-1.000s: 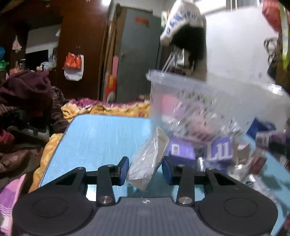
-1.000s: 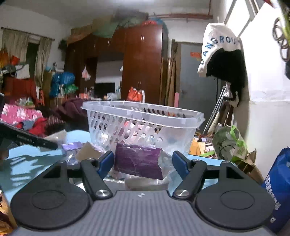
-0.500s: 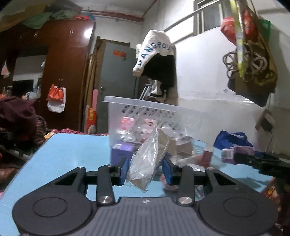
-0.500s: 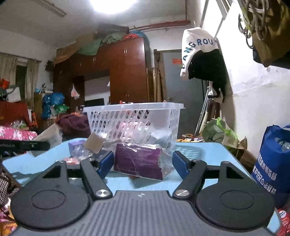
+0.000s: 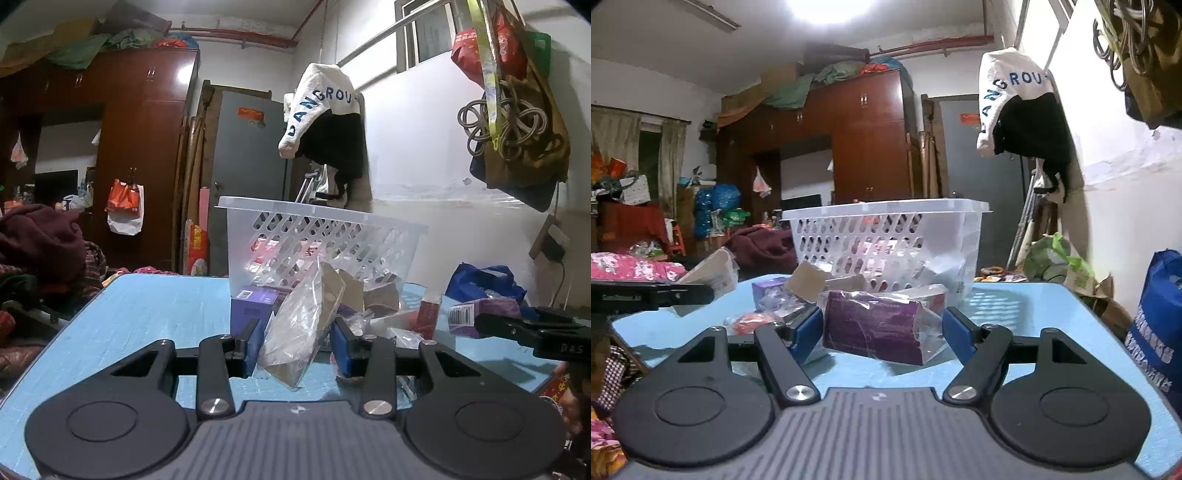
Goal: Organize objects
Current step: 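Grasp the clear plastic bag with the left gripper while the right gripper grasps the purple bag, then carry both held bags over the white basket and open both grippers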
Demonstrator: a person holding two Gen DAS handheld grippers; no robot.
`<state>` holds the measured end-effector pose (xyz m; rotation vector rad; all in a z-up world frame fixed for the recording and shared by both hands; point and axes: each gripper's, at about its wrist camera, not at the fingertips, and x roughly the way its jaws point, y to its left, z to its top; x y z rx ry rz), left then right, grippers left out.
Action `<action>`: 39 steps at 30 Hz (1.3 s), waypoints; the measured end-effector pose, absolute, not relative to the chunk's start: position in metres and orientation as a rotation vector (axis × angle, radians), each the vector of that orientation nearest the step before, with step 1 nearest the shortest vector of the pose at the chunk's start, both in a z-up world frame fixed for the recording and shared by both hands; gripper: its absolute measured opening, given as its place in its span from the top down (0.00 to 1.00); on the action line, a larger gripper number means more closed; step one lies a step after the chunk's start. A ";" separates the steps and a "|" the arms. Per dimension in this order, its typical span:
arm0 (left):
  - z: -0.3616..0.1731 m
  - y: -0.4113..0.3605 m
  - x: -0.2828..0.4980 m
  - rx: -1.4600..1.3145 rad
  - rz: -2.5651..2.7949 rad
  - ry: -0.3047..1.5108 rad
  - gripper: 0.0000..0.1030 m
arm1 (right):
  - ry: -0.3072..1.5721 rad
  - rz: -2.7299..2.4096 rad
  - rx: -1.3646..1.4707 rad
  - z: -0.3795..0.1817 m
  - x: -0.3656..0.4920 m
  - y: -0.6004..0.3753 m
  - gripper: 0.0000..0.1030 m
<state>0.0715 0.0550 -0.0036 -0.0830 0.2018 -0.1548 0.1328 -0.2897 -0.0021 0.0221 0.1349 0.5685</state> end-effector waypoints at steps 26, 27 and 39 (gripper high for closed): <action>0.010 0.065 0.065 -0.126 -0.180 0.114 0.57 | 0.105 0.680 0.161 0.014 0.141 -0.305 0.28; 0.017 0.064 0.067 -0.121 -0.184 0.102 0.57 | 0.081 0.667 0.152 0.020 0.141 -0.303 0.28; 0.122 0.037 0.225 -0.095 -0.169 0.204 0.57 | -0.007 0.538 -0.030 0.124 0.250 -0.240 0.28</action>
